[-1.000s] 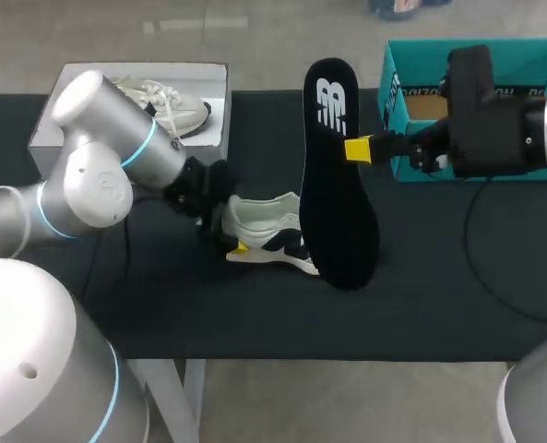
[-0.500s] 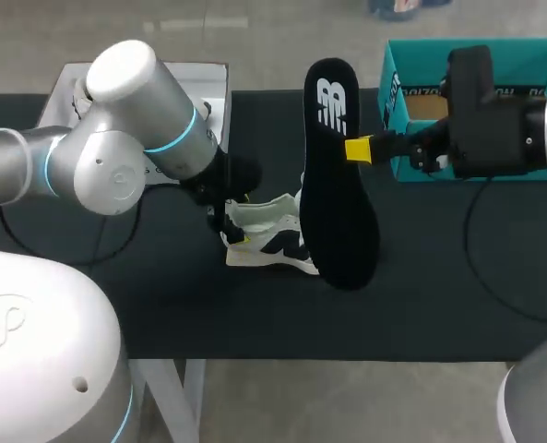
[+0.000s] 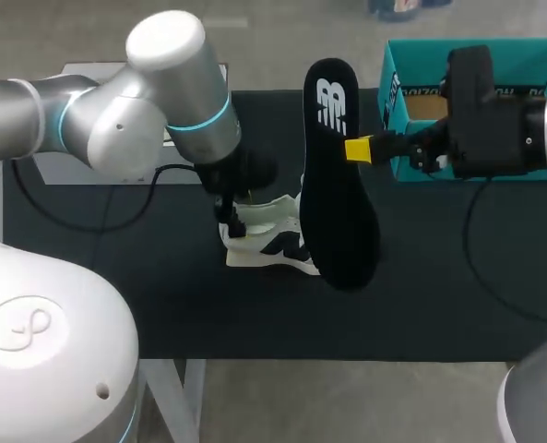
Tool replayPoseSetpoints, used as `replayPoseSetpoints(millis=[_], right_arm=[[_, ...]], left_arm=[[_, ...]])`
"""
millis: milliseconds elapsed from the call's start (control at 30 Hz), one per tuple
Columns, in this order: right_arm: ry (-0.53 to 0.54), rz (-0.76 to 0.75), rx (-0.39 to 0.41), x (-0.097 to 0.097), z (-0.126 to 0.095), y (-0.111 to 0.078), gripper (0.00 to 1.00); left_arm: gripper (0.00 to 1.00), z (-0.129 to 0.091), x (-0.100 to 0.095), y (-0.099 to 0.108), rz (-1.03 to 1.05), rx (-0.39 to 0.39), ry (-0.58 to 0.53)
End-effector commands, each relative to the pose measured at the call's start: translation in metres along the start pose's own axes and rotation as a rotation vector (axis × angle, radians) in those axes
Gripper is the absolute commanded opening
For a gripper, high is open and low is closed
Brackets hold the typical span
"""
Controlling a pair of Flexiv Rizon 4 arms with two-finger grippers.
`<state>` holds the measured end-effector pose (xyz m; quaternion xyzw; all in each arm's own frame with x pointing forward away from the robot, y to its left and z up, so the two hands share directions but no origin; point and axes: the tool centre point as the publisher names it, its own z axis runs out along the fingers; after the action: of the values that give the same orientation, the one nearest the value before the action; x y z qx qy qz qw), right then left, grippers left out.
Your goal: Take the shoe out of the shoebox, open the shoe tongue, remove and reinsert the insole, then place the shoe into the shoebox
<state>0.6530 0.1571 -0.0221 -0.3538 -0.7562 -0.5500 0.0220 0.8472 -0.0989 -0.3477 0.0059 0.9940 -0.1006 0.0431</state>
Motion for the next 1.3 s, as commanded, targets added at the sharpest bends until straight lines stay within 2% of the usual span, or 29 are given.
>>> replayPoseSetpoints(millis=[33,467,767,1100,1300], right_arm=[[-0.001,0.002,0.001,0.000,0.003,0.001,0.00],[-0.001,0.002,0.001,0.000,0.003,0.001,0.00],[-0.001,0.002,0.001,0.000,0.003,0.001,0.00],[-0.001,0.002,0.001,0.000,0.003,0.001,0.00],[-0.001,0.002,0.001,0.000,0.003,0.001,0.00]], left_arm=[[1.00,-0.008,0.001,-0.004,0.001,-0.023,-0.008],[1.00,-0.014,-0.008,-0.023,0.028,-0.049,-0.014],[1.00,-0.010,-0.032,-0.028,-0.033,0.007,-0.053],[1.00,0.021,-0.062,-0.045,-0.045,0.027,-0.039],[1.00,0.039,-0.070,-0.059,-0.024,0.030,0.000]])
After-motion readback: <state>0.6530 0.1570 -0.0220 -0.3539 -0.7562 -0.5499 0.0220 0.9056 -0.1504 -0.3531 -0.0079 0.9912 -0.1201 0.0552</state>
